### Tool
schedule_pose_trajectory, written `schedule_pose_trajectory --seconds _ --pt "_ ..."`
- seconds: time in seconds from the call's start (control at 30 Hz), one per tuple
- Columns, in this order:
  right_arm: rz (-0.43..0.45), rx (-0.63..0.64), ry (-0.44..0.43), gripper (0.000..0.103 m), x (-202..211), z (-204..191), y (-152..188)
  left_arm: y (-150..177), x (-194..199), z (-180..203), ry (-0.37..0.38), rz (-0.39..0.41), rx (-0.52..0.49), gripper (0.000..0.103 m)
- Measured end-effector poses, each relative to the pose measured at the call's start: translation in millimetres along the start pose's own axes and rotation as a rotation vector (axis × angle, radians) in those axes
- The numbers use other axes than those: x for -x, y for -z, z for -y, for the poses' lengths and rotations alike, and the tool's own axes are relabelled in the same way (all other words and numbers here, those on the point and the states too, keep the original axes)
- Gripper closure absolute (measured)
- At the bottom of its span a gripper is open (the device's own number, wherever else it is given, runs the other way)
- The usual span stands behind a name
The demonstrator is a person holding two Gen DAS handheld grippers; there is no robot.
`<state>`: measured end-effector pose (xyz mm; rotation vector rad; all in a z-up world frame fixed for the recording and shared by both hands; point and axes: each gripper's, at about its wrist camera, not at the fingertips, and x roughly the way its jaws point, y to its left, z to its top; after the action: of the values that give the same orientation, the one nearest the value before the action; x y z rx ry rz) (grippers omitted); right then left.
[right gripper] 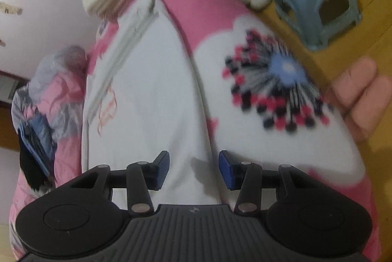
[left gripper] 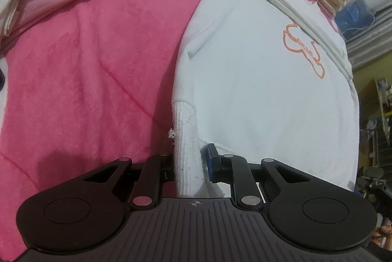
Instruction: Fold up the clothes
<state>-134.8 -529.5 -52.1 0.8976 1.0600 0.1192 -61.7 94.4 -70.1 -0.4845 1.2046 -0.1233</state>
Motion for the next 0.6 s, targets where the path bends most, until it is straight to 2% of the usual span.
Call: schedule_pose_trajectory --seconds 0.07,0.13,0.2,0.33,0.43,0.6 --pt "-0.023 0.018 0.007 0.063 -1 3 8 1 0 2 -0.007 0.003 -0.016 0.087" --pt "-0.042 0.005 -0.015 0.063 0 9 14 2 0 4 -0.012 0.006 -0.031 0.087" --pt "-0.069 0.001 -0.032 0.07 0 12 18 4 0 4 -0.015 0.007 -0.043 0.088" --pt "-0.104 0.048 -0.032 0.093 -3 9 25 7 1 10 -0.008 0.007 -0.093 0.098" --pt "-0.084 0.108 -0.04 0.096 0 -4 25 7 7 13 0.007 0.028 -0.118 0.1" --pt "-0.036 0.175 -0.082 0.097 12 -31 11 -11 27 14 0.096 0.082 -0.063 0.1"
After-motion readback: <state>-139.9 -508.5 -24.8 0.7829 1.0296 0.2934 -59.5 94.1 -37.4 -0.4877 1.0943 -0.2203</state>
